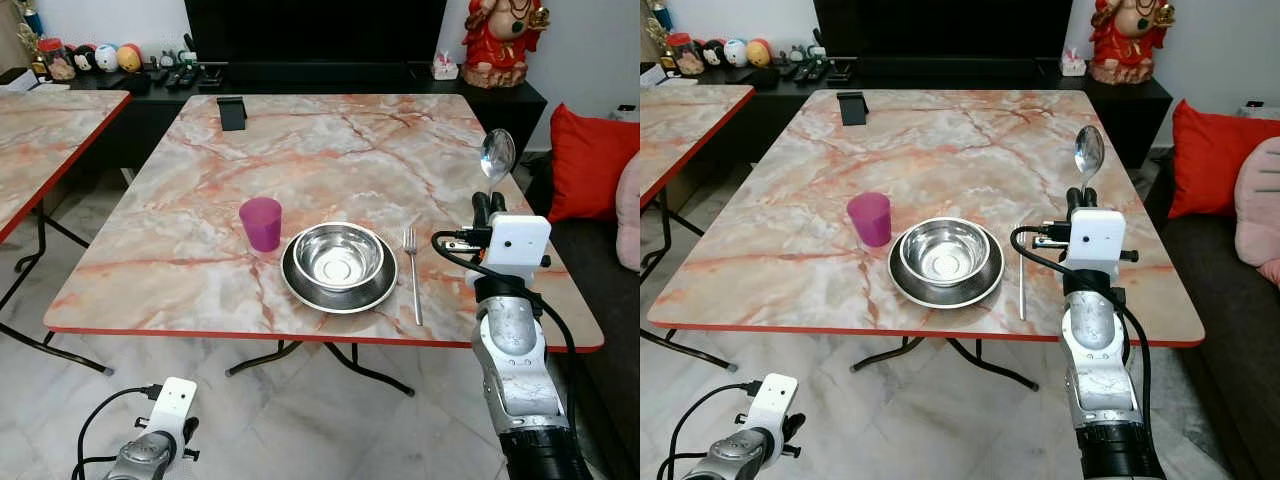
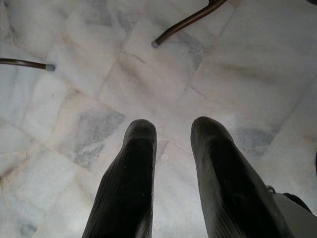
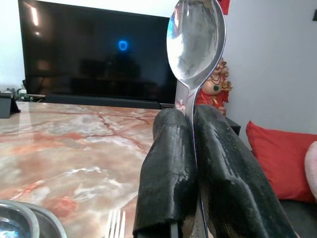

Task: Setting the table

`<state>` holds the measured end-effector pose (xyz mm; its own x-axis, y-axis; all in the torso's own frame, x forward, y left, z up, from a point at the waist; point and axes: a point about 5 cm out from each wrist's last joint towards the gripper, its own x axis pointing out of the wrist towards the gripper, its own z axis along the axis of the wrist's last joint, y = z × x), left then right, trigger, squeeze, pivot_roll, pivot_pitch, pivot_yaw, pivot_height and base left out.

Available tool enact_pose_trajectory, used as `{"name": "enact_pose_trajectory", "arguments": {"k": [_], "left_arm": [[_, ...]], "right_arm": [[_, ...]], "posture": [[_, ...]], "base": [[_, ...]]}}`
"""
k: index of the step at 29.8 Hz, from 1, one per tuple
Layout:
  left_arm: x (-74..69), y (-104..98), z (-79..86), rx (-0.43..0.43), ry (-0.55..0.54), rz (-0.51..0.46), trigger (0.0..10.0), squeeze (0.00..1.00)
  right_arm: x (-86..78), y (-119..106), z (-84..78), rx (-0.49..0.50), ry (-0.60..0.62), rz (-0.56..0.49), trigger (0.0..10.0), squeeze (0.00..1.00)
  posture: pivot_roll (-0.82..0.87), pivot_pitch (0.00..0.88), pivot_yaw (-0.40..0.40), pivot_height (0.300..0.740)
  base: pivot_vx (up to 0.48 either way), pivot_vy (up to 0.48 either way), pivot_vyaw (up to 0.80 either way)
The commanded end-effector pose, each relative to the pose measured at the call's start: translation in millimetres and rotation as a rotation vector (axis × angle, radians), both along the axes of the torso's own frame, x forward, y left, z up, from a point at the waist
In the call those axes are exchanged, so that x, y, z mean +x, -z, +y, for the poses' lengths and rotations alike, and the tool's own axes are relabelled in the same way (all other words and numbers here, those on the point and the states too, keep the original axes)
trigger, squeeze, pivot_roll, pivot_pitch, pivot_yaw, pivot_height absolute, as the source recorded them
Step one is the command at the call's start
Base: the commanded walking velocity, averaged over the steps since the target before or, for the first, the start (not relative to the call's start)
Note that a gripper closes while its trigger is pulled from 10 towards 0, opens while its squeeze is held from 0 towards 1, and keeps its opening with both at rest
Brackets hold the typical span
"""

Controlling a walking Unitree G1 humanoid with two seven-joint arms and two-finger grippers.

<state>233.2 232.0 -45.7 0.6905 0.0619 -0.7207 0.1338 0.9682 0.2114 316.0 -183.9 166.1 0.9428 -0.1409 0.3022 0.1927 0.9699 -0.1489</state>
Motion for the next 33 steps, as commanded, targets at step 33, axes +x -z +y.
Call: {"name": "enact_pose_trajectory", "arguments": {"k": [33], "left_arm": [[-0.6,0.6,0.2,-0.008,-0.004,0.011,10.0,0.00]], "right_arm": [[5.1,5.2,-4.3,0.034,-0.006,0.206,10.0,0.00]], "posture": [[-0.02,0.000,0.035,0.740]], "base": [[0.147,0.000,-0.08]]}}
